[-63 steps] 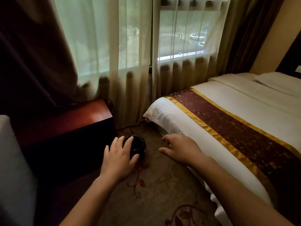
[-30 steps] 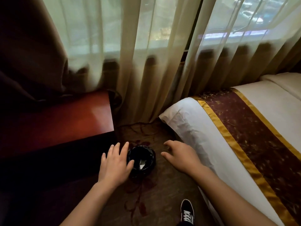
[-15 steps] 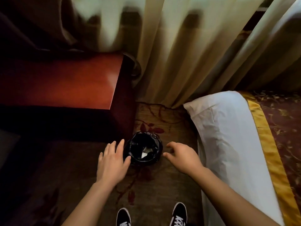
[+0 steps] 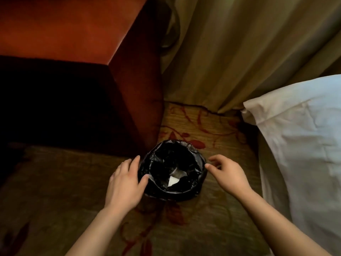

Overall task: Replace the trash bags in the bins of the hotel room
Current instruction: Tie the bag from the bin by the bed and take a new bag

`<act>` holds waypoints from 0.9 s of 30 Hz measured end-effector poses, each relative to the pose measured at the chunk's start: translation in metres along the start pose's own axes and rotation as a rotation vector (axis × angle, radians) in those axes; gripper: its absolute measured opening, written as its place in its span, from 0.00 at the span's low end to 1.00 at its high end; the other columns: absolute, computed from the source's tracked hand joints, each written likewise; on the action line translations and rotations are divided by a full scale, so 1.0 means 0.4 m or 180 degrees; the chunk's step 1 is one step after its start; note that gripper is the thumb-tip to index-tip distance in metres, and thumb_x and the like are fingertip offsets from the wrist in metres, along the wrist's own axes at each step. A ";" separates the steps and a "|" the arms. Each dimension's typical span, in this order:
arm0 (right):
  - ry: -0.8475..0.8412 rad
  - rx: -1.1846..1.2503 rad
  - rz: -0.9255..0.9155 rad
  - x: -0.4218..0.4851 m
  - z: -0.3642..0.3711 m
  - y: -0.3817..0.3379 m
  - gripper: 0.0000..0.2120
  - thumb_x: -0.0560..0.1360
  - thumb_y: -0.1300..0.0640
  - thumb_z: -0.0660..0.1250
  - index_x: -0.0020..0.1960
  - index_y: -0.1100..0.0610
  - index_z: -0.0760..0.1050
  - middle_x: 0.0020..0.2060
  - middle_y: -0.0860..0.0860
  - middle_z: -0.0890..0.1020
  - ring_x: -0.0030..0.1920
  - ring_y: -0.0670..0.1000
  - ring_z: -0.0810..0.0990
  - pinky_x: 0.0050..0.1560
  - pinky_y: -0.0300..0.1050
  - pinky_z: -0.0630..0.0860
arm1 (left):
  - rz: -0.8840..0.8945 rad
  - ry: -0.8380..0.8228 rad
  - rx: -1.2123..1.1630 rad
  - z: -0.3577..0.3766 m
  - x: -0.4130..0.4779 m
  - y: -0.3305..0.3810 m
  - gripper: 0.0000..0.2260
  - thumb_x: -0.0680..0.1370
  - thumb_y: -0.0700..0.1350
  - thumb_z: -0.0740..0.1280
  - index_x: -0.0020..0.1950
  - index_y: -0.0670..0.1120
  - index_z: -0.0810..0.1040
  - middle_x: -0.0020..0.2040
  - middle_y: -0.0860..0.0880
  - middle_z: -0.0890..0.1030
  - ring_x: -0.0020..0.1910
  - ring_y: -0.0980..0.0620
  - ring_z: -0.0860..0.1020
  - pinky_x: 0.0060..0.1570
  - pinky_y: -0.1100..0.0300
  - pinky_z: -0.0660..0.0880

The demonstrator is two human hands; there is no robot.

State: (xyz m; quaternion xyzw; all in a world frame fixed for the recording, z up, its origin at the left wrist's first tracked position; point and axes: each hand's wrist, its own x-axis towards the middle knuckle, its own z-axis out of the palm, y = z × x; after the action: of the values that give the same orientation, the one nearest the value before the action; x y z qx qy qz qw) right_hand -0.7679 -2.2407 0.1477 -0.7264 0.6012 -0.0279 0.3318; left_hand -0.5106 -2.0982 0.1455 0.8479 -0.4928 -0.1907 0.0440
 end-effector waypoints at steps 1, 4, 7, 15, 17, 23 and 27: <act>0.0071 0.0042 0.0038 0.028 0.027 0.025 0.16 0.77 0.43 0.66 0.61 0.49 0.78 0.50 0.44 0.83 0.49 0.47 0.81 0.48 0.47 0.79 | -0.0024 0.0024 -0.0036 0.032 0.018 -0.021 0.31 0.80 0.61 0.57 0.80 0.52 0.52 0.78 0.47 0.62 0.76 0.47 0.61 0.70 0.48 0.65; 0.0214 0.0140 0.0094 0.105 0.095 0.086 0.17 0.77 0.43 0.66 0.62 0.50 0.78 0.50 0.44 0.82 0.49 0.46 0.80 0.46 0.45 0.77 | 0.0032 0.0082 -0.0109 0.119 0.067 -0.067 0.32 0.80 0.62 0.57 0.80 0.52 0.52 0.77 0.47 0.63 0.75 0.47 0.63 0.69 0.48 0.68; 0.0262 0.0096 0.0029 0.167 0.159 0.139 0.22 0.78 0.40 0.64 0.67 0.50 0.75 0.59 0.47 0.81 0.52 0.47 0.80 0.48 0.45 0.77 | 0.0031 0.0020 -0.0433 0.189 0.103 -0.082 0.33 0.80 0.62 0.57 0.80 0.52 0.51 0.78 0.48 0.62 0.75 0.48 0.65 0.68 0.51 0.69; -0.0381 0.0703 0.0312 0.271 0.225 0.178 0.34 0.80 0.36 0.55 0.79 0.54 0.58 0.76 0.52 0.66 0.75 0.56 0.66 0.68 0.52 0.67 | -0.0404 0.0226 -0.1437 0.253 0.143 -0.062 0.28 0.79 0.56 0.65 0.77 0.53 0.63 0.67 0.51 0.77 0.62 0.49 0.78 0.59 0.46 0.78; -0.0396 0.1368 0.0597 0.283 0.236 0.187 0.28 0.80 0.38 0.57 0.73 0.55 0.69 0.69 0.54 0.76 0.66 0.57 0.76 0.59 0.54 0.74 | -0.0285 0.0511 -0.1187 0.253 0.148 -0.046 0.25 0.79 0.52 0.66 0.75 0.53 0.66 0.66 0.50 0.78 0.63 0.49 0.77 0.60 0.47 0.77; -0.0170 0.1749 0.0533 0.289 0.253 0.204 0.05 0.77 0.56 0.70 0.46 0.54 0.84 0.43 0.55 0.86 0.42 0.55 0.82 0.45 0.52 0.80 | -0.0387 0.0996 -0.1501 0.239 0.150 -0.034 0.15 0.77 0.40 0.70 0.63 0.51 0.80 0.55 0.50 0.83 0.54 0.50 0.80 0.55 0.50 0.79; 0.0014 0.1806 0.0296 0.272 0.224 0.191 0.05 0.76 0.64 0.70 0.43 0.59 0.84 0.38 0.54 0.85 0.38 0.51 0.80 0.39 0.45 0.76 | -0.0453 0.1315 -0.1879 0.221 0.152 -0.044 0.11 0.76 0.39 0.70 0.56 0.52 0.83 0.45 0.54 0.81 0.48 0.53 0.79 0.51 0.52 0.80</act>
State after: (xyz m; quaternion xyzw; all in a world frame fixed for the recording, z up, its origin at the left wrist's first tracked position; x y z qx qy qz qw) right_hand -0.7638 -2.3020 -0.0004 -0.5761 0.6028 -0.1814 0.5214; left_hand -0.5017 -2.1310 0.0421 0.8515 -0.3370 -0.1520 0.3719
